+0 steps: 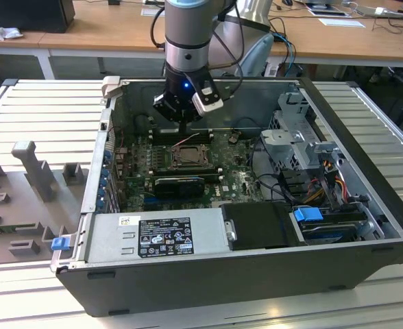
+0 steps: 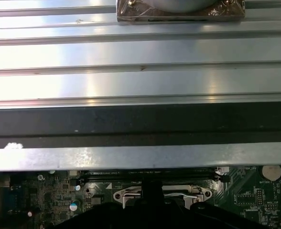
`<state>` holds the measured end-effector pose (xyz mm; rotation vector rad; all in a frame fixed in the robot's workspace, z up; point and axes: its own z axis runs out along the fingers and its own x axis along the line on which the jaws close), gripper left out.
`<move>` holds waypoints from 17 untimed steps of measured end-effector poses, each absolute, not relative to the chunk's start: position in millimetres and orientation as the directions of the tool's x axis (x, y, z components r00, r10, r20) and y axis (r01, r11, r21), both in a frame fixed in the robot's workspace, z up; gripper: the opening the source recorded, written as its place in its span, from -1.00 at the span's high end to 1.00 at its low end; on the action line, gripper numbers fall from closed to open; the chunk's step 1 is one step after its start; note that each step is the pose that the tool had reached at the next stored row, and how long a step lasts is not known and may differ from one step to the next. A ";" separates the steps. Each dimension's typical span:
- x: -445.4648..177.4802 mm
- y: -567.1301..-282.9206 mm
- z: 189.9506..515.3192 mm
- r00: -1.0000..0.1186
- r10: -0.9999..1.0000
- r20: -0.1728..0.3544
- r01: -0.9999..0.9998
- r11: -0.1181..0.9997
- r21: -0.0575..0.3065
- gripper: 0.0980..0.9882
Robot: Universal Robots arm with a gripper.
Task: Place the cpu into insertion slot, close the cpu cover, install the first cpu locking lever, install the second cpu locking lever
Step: 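Install the first cpu locking lever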
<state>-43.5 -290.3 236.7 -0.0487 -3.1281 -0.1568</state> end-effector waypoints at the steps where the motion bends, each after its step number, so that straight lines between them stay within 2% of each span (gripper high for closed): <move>1: -43.1 -290.3 236.6 -0.999 0.031 0.011 0.032 0.995 0.100 0.98; 17: -36.1 -290.3 228.5 -1.000 0.021 0.000 0.020 0.993 0.116 0.98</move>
